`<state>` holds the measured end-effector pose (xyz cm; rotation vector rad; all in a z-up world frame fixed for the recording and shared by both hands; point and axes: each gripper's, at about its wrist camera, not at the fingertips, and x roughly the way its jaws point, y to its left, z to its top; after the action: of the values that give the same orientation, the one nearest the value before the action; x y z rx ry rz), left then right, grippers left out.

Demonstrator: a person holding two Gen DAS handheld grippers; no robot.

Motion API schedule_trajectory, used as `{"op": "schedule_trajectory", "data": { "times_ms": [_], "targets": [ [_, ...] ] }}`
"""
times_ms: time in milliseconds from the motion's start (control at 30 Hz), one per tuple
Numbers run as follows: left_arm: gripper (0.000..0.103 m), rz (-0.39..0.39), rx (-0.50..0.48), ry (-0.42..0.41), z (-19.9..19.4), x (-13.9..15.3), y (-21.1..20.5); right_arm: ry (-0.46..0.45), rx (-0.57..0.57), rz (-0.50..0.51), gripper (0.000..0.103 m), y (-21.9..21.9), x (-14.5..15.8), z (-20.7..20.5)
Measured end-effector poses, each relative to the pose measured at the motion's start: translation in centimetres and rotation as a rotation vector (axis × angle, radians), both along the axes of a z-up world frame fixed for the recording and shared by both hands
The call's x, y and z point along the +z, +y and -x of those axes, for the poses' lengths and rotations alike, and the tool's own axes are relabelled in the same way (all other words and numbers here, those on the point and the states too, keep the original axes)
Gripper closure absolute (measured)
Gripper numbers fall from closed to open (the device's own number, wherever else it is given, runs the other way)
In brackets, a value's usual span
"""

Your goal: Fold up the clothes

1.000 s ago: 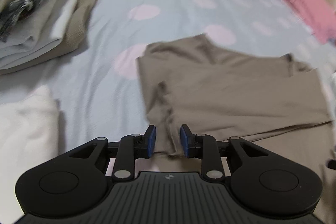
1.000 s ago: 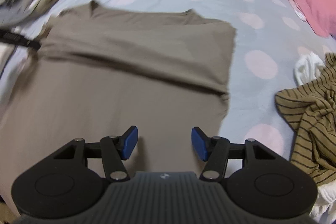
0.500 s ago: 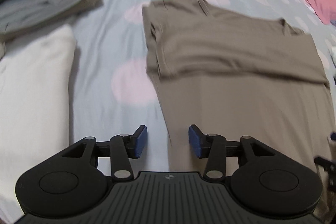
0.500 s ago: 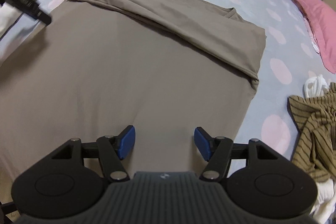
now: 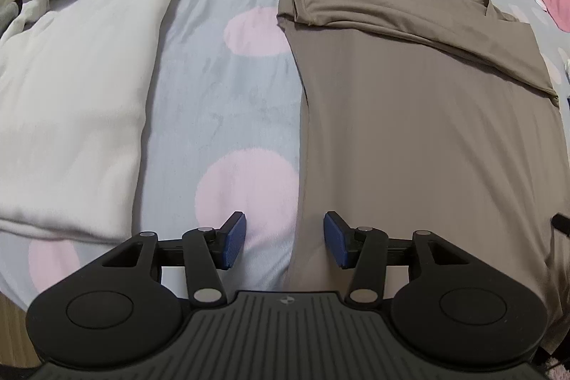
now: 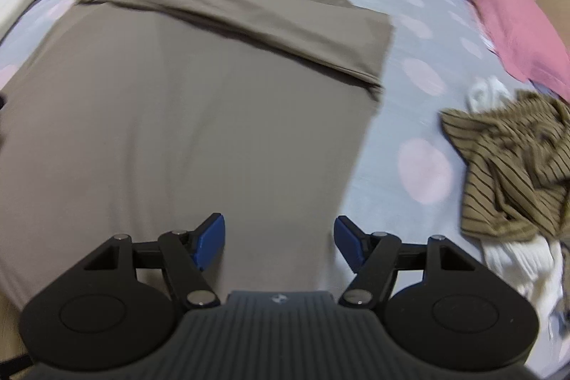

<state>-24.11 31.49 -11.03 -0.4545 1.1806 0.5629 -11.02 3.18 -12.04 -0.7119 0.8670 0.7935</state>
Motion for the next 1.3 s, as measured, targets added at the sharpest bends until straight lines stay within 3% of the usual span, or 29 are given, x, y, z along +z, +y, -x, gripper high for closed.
{"op": "schedule_trajectory", "data": {
  "times_ms": [200,400,500,533,567,600,867,1067,1200,1300],
  "targets": [
    [0.057,-0.012,-0.029,0.009,-0.3,-0.2,-0.6,0.105,-0.106,-0.01,0.032,-1.1,-1.0,-2.1],
    [0.074,-0.002,-0.072,-0.007,-0.6,-0.2,-1.4,0.16,-0.143,-0.031,0.032,-1.3,-1.2,-2.4],
    [0.086,-0.011,-0.096,-0.019,-0.8,0.0,-1.8,0.152,-0.103,-0.038,0.053,-1.0,-0.9,-1.6],
    [0.09,-0.014,-0.095,-0.026,-0.7,0.2,-1.8,0.146,-0.089,-0.041,0.067,-0.9,-0.8,-1.4],
    [0.093,-0.017,-0.095,-0.033,-0.7,0.3,-1.8,0.14,-0.076,-0.043,0.089,-0.8,-0.8,-1.2],
    [0.097,-0.019,-0.094,-0.041,-0.6,0.5,-1.8,0.133,-0.063,-0.045,0.098,-0.7,-0.7,-1.1],
    [0.102,-0.038,-0.082,-0.103,-0.3,1.9,-1.7,0.016,-0.092,-0.111,0.1,-1.2,1.3,-1.6],
    [0.102,-0.066,-0.032,-0.261,0.4,4.5,-0.8,-0.094,-0.121,-0.172,0.101,-1.5,3.0,-2.0],
    [0.102,-0.151,-0.008,-0.357,0.7,6.3,-0.4,-0.207,-0.134,-0.223,0.101,-1.6,4.6,-2.4],
    [0.102,-0.166,-0.001,-0.348,0.5,6.0,0.0,-0.192,-0.131,-0.233,0.101,-0.9,4.4,-3.0]
  ]
}}
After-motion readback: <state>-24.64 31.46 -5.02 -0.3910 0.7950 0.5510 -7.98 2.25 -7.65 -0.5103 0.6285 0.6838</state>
